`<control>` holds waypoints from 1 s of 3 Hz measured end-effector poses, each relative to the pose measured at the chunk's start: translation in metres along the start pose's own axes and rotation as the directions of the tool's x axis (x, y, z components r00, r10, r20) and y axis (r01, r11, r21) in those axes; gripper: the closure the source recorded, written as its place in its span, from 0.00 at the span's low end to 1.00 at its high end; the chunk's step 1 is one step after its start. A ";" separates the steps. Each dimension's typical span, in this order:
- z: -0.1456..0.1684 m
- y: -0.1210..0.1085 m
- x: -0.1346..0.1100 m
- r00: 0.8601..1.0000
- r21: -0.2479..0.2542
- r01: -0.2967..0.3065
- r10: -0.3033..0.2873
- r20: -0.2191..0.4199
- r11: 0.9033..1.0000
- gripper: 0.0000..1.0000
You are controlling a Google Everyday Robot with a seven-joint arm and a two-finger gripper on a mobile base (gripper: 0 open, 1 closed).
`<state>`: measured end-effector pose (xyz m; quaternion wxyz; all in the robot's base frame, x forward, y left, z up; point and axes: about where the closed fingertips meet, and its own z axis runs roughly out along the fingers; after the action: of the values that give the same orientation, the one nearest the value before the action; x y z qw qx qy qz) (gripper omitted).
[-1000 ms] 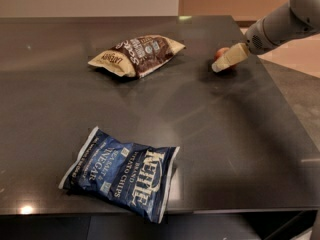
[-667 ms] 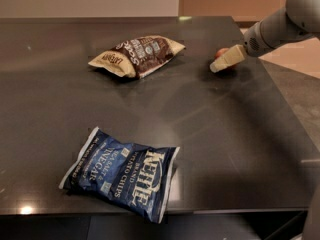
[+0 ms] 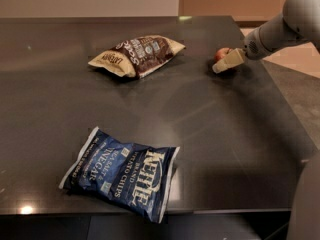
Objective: Move apple near blue chip bag
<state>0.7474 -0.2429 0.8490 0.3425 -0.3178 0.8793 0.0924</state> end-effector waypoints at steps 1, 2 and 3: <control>0.000 -0.003 0.000 1.000 -0.003 -0.006 0.006 0.000 1.000 0.41; -0.003 0.001 -0.001 1.000 -0.012 0.006 -0.006 -0.001 1.000 0.63; -0.010 0.022 -0.002 0.998 -0.049 0.061 -0.062 -0.018 0.997 0.87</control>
Offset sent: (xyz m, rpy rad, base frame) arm -0.0072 -0.0019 0.0141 -0.0030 -0.0059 0.0254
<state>0.7296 -0.2285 0.8566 0.3289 -0.3539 0.8698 0.1000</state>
